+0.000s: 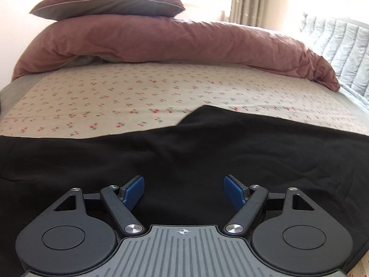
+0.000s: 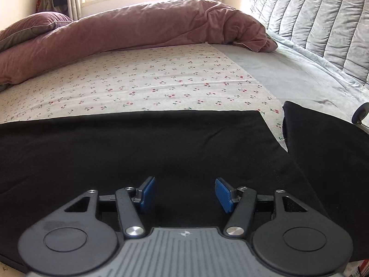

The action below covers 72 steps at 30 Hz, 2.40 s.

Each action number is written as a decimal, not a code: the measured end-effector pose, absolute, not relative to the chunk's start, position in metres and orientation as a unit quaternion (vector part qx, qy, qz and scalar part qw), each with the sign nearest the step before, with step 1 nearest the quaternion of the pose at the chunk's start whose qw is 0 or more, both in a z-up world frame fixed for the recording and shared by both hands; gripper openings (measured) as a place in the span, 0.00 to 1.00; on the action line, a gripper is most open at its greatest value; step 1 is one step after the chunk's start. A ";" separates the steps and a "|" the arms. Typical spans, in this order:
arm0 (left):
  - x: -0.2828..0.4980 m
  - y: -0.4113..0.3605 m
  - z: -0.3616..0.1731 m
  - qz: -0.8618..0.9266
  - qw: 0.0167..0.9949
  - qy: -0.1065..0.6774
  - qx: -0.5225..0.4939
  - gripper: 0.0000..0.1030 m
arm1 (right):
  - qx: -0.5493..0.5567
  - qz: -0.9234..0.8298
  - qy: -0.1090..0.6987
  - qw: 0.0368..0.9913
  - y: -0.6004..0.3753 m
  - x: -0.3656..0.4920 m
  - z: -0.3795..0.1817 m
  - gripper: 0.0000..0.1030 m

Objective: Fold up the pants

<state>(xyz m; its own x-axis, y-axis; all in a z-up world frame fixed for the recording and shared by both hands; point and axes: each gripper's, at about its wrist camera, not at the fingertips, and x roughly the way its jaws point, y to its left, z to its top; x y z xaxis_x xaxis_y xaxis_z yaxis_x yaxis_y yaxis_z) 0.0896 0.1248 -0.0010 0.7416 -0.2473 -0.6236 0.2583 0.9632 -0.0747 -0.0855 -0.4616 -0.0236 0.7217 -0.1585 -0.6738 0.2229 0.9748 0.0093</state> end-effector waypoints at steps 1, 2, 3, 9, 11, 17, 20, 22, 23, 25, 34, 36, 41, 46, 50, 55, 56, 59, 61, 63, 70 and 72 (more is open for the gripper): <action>0.091 0.132 0.002 -0.121 0.936 0.330 0.005 0.76 | 0.048 -0.096 0.356 0.928 -0.457 -0.084 -0.021 0.61; 0.092 0.141 0.005 -0.104 0.940 0.324 0.001 0.76 | 0.052 -0.087 0.355 0.929 -0.451 -0.081 -0.019 0.62; 0.093 0.148 0.007 -0.092 0.943 0.320 0.000 0.77 | 0.056 -0.077 0.353 0.931 -0.445 -0.078 -0.017 0.62; 0.113 0.196 -0.006 -0.022 0.944 0.329 0.019 0.77 | 0.047 -0.023 0.353 0.934 -0.402 -0.054 -0.013 0.63; 0.113 0.216 -0.013 -0.005 0.941 0.338 0.014 0.77 | 0.040 -0.015 0.360 0.932 -0.392 -0.046 -0.016 0.64; 0.096 0.234 -0.011 -0.015 0.942 0.334 0.024 0.77 | 0.021 -0.022 0.392 0.919 -0.382 -0.028 -0.031 0.65; 0.087 0.228 -0.002 -0.030 0.946 0.322 0.011 0.80 | 0.031 -0.031 0.393 0.918 -0.387 -0.028 -0.033 0.68; 0.083 0.220 0.004 -0.052 0.948 0.313 0.003 0.81 | 0.041 -0.028 0.391 0.919 -0.388 -0.029 -0.031 0.70; 0.082 0.215 0.005 -0.064 0.948 0.311 -0.001 0.82 | 0.045 -0.027 0.390 0.919 -0.387 -0.031 -0.030 0.70; 0.084 0.204 0.005 -0.085 0.944 0.319 0.000 0.82 | 0.044 -0.024 0.390 0.919 -0.384 -0.033 -0.031 0.70; 0.088 0.164 -0.003 -0.096 0.932 0.347 0.035 0.84 | 0.033 -0.037 0.397 0.916 -0.391 -0.043 -0.034 0.76; 0.088 0.159 -0.001 -0.095 0.933 0.345 0.031 0.86 | 0.038 -0.044 0.397 0.916 -0.397 -0.045 -0.033 0.76; 0.094 0.147 0.003 -0.090 0.932 0.351 0.009 0.87 | 0.052 -0.069 0.388 0.918 -0.415 -0.054 -0.027 0.77; 0.101 0.131 0.005 -0.087 0.930 0.358 -0.007 0.90 | 0.064 -0.096 0.375 0.920 -0.433 -0.065 -0.020 0.81; 0.107 0.109 0.004 -0.089 0.924 0.371 -0.010 0.92 | 0.072 -0.116 0.362 0.922 -0.447 -0.076 -0.013 0.85; 0.107 0.070 -0.003 -0.113 0.913 0.392 -0.003 0.93 | 0.077 -0.154 0.345 0.923 -0.469 -0.094 -0.002 0.88; 0.105 0.060 -0.004 -0.127 0.911 0.393 0.000 0.93 | 0.087 -0.162 0.338 0.923 -0.476 -0.100 0.001 0.91; 0.097 0.037 -0.005 -0.161 0.907 0.389 0.009 0.93 | 0.128 -0.191 0.321 0.919 -0.504 -0.119 0.006 0.91; 0.093 0.025 -0.006 -0.173 0.906 0.386 0.013 0.93 | 0.153 -0.211 0.315 0.913 -0.520 -0.130 0.006 0.91; 0.090 0.015 -0.007 -0.189 0.903 0.386 0.017 0.94 | 0.181 -0.240 0.315 0.900 -0.536 -0.142 0.004 0.90; 0.087 -0.008 -0.011 -0.224 0.892 0.393 0.022 0.94 | 0.302 -0.253 0.351 0.850 -0.573 -0.161 -0.033 0.73; 0.086 -0.011 -0.011 -0.229 0.891 0.391 0.022 0.94 | 0.324 -0.247 0.349 0.844 -0.576 -0.161 -0.039 0.72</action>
<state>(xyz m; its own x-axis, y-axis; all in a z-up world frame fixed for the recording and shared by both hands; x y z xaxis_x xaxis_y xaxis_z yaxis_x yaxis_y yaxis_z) 0.0864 -0.0108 -0.0114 0.5890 -0.3906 -0.7075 0.4255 0.8941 -0.1394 -0.1610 -0.5756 -0.0392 0.6340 -0.1898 -0.7497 0.6431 0.6678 0.3749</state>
